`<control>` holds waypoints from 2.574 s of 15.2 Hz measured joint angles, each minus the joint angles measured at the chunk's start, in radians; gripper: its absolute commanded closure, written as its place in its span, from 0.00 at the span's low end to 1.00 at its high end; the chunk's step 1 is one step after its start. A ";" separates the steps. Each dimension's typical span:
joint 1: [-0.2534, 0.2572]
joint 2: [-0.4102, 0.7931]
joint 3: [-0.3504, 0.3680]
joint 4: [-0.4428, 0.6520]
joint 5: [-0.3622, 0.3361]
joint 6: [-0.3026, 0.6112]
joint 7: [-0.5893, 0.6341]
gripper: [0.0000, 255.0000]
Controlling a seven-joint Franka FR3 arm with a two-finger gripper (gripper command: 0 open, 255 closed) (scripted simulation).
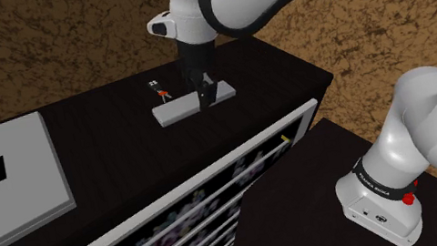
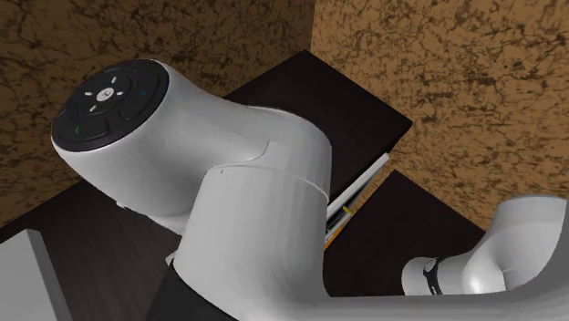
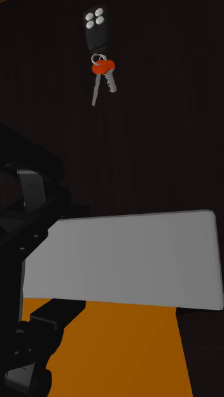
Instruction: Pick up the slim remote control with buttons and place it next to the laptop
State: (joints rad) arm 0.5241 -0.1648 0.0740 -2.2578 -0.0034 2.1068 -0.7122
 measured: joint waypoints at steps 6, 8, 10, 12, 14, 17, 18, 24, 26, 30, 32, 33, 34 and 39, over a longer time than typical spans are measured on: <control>0.055 0.129 0.072 0.143 -0.010 -0.015 0.133 1.00; 0.074 0.173 0.093 0.196 -0.018 -0.026 0.176 1.00; 0.095 0.233 0.112 0.270 -0.031 -0.041 0.222 1.00; 0.116 0.283 0.128 0.330 -0.043 -0.054 0.263 1.00; 0.142 0.339 0.144 0.409 -0.058 -0.080 0.307 1.00; 0.169 0.409 0.155 0.499 -0.077 -0.102 0.350 1.00; 0.172 0.420 0.155 0.500 -0.080 -0.094 0.355 1.00; 0.176 0.450 0.154 0.464 -0.090 -0.028 0.367 1.00; 0.175 0.462 0.152 0.451 -0.094 -0.005 0.367 1.00; 0.178 0.484 0.150 0.426 -0.101 0.042 0.374 1.00; 0.179 0.494 0.148 0.415 -0.105 0.063 0.376 1.00; 0.179 0.502 0.147 0.410 -0.108 0.076 0.378 1.00; 0.180 0.508 0.147 0.410 -0.110 0.082 0.380 1.00; 0.180 0.509 0.147 0.405 -0.111 0.094 0.380 1.00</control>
State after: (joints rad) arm 0.7044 0.3438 0.2210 -1.8529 -0.1148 2.2004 -0.3320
